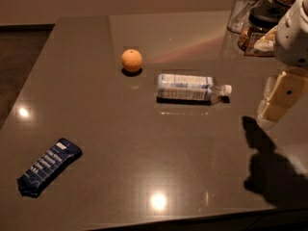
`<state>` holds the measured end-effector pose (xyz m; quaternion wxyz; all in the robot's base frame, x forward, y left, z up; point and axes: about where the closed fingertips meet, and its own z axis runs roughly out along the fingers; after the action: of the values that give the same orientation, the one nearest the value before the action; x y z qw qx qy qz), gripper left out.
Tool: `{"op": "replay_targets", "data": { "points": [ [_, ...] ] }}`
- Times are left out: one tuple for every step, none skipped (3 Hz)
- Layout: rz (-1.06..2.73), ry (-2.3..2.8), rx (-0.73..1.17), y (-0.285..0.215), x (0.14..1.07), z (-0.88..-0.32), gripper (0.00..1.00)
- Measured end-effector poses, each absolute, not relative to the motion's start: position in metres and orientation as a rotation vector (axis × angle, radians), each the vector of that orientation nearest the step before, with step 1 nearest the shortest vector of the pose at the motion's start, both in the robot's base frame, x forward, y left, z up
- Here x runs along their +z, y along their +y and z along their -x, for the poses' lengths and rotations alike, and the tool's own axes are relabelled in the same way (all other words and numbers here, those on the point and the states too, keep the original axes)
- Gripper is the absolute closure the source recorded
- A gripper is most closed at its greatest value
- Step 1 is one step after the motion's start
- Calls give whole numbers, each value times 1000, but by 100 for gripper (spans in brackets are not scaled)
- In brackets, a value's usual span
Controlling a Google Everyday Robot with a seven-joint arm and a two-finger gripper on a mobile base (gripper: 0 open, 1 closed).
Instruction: Move blue plastic bottle near rxbar blueberry
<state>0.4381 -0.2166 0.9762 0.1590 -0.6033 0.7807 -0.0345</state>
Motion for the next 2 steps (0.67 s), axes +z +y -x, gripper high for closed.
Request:
{"op": "replay_targets", "data": {
  "points": [
    [1724, 2232, -99, -217, 976, -438, 0],
    [1733, 2208, -64, -204, 974, -449, 0]
  ]
}}
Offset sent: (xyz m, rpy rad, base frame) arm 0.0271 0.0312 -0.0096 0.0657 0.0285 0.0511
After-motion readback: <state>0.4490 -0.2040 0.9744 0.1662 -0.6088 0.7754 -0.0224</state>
